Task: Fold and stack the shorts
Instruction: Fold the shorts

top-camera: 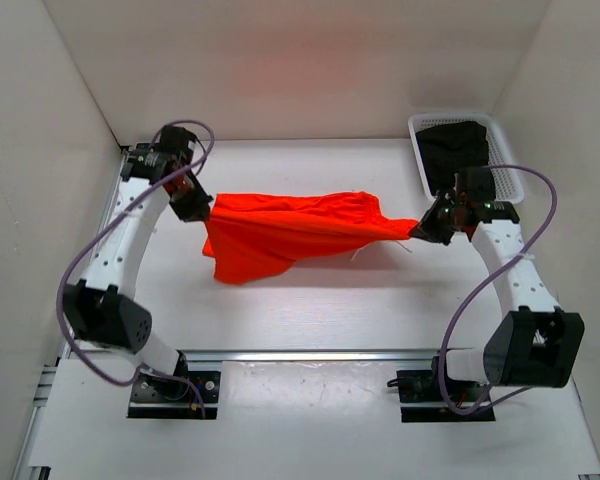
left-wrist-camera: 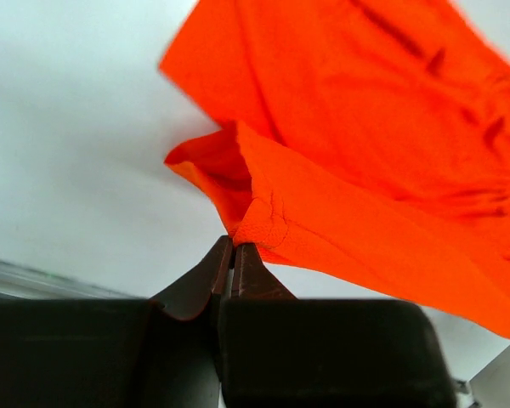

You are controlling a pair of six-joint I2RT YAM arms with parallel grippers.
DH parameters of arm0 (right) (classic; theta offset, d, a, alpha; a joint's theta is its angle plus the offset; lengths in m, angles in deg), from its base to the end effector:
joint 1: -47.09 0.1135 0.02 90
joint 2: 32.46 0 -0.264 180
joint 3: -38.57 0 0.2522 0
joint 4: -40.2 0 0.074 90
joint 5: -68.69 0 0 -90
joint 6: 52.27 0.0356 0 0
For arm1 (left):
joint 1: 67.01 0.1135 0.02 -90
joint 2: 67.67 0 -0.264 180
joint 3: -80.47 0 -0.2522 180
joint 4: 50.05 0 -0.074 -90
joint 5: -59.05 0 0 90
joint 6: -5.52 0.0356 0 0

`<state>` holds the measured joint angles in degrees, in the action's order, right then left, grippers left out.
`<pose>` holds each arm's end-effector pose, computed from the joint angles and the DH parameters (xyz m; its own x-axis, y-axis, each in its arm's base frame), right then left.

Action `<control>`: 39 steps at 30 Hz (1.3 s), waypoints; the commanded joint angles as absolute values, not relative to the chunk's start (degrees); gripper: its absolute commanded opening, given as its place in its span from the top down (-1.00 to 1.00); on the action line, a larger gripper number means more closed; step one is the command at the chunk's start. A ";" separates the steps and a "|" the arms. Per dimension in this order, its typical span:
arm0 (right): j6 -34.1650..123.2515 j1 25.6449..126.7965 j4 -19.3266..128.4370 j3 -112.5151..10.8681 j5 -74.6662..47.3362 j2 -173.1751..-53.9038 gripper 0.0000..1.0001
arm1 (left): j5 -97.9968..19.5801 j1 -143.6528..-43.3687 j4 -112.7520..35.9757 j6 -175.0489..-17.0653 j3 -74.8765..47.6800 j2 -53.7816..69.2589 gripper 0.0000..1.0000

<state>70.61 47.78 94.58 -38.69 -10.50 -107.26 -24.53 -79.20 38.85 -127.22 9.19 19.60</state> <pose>0.2699 0.0099 0.2933 -0.7302 0.5245 -0.4378 0.3202 0.8288 0.4588 0.2785 -0.0561 0.3684 -0.7770 -0.5221 -0.3517 -0.4893 0.8524 -0.1844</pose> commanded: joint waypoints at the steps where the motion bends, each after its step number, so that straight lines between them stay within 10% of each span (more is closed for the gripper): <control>1: 70.42 48.49 95.71 -45.66 -11.29 -111.71 1.00 | -24.09 -75.10 37.19 -122.71 16.61 24.58 0.79; 14: 76.04 55.00 94.65 -79.49 -16.91 -145.11 1.00 | -30.66 -67.99 37.72 -121.39 52.80 60.69 0.79; 15: 76.05 55.00 94.65 -85.52 -16.04 -149.83 0.65 | -31.81 -67.37 36.94 -120.87 58.58 63.35 0.79; 18: 75.35 54.48 97.37 -94.78 -12.96 -156.71 -0.16 | -38.84 -65.87 36.23 -120.86 63.72 70.66 -0.23; 20: 73.08 54.48 97.99 -95.26 -13.74 -155.78 -0.35 | -39.74 -65.17 35.18 -120.34 60.07 69.63 -0.63; 28: 71.21 56.76 90.45 -64.96 -17.79 -136.01 -0.38 | -35.16 -66.65 28.15 -116.13 28.70 47.93 -0.26; 34: 72.45 56.76 87.01 -56.75 -11.65 -134.32 -0.52 | -35.69 -71.14 25.94 -115.06 11.45 44.56 -0.85; 39: 74.02 57.90 85.25 -58.24 -9.44 -139.06 -0.56 | -36.22 -72.28 20.87 -116.99 2.40 45.80 -0.87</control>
<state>72.99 57.22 88.15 -57.47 -12.01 -137.21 -35.85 -72.86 24.93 -116.33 6.15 45.37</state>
